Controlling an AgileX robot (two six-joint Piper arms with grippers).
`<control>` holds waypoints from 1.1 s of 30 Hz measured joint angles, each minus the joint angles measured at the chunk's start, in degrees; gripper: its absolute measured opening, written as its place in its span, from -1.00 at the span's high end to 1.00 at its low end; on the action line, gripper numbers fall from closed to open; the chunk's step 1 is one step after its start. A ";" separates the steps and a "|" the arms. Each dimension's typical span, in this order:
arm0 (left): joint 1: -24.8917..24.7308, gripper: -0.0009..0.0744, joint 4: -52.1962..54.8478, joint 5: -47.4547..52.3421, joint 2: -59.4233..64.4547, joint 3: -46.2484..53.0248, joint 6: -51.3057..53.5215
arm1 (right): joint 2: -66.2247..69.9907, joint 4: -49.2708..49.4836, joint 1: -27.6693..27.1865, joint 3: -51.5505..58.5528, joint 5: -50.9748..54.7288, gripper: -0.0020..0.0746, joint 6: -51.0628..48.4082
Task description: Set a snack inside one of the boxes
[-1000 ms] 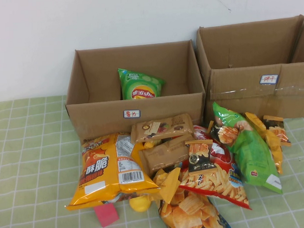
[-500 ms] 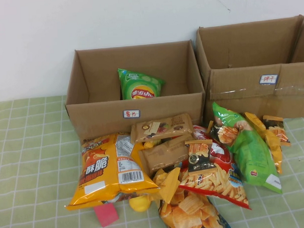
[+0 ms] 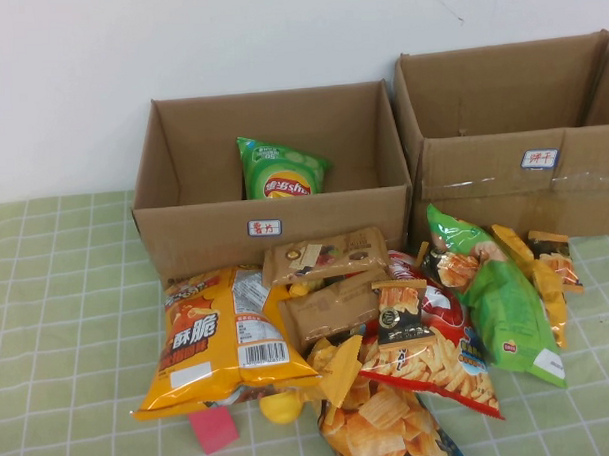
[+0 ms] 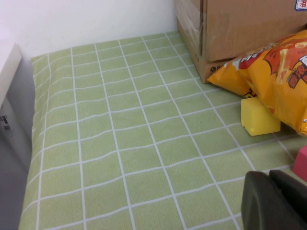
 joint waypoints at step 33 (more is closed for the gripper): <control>0.00 0.98 0.00 0.00 0.00 0.00 0.00 | -0.09 -0.62 3.53 0.20 -0.64 0.95 -1.87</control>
